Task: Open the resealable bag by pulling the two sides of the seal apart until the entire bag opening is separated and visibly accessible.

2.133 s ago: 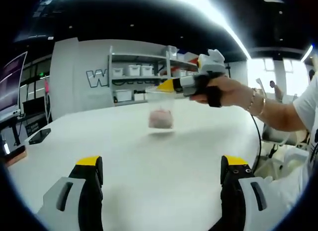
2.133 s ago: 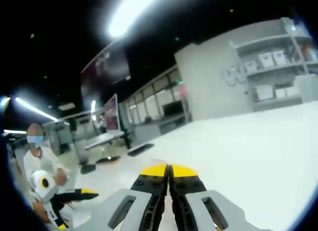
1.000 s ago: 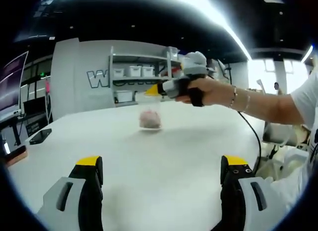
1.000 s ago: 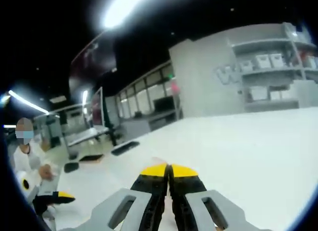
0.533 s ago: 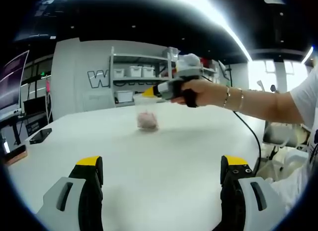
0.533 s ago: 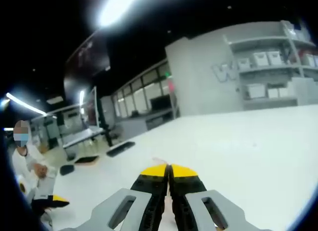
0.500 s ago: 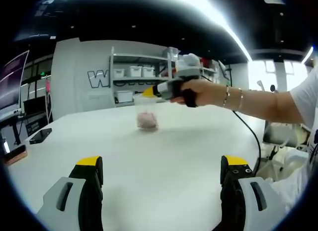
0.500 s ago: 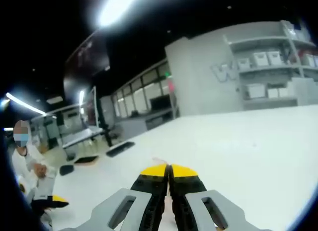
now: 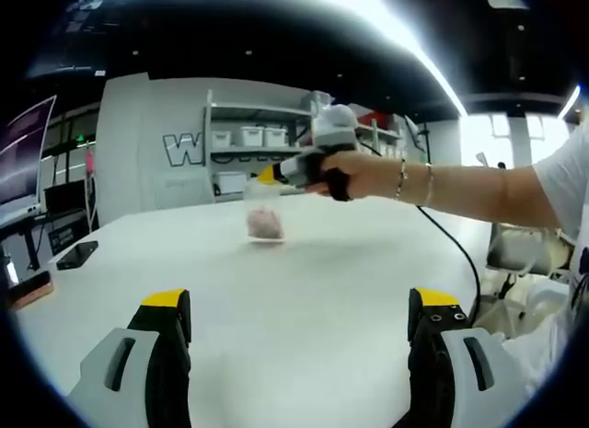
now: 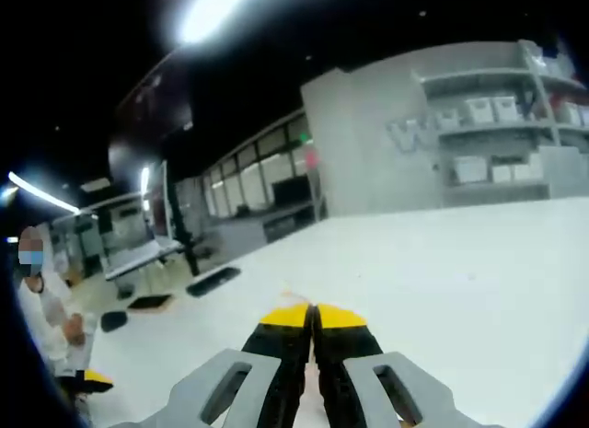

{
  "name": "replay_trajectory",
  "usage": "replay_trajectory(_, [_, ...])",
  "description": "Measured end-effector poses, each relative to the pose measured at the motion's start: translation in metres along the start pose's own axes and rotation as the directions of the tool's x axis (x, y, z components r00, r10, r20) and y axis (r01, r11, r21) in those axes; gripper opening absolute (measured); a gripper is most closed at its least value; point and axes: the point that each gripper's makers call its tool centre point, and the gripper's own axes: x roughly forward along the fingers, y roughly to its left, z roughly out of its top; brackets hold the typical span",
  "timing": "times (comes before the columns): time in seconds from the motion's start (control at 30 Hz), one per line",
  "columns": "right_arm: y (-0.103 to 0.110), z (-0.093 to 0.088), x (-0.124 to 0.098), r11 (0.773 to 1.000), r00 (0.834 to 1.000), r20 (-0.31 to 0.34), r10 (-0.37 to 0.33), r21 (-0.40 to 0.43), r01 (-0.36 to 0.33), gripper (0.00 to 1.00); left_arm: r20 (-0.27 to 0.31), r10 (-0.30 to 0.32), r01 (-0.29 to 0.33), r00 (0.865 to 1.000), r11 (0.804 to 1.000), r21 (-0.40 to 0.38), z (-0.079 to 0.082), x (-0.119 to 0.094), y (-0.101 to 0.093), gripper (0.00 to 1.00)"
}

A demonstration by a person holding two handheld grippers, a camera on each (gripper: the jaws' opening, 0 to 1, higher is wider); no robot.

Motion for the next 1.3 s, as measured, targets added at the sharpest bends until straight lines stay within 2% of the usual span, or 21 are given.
replay_trajectory(1.3, [-0.025, 0.023, 0.039, 0.996, 0.996, 0.000, -0.084, -0.033, 0.084, 0.00, 0.006, -0.005, 0.005, 1.000, 1.000, -0.001, 0.004, 0.000, 0.003, 0.96])
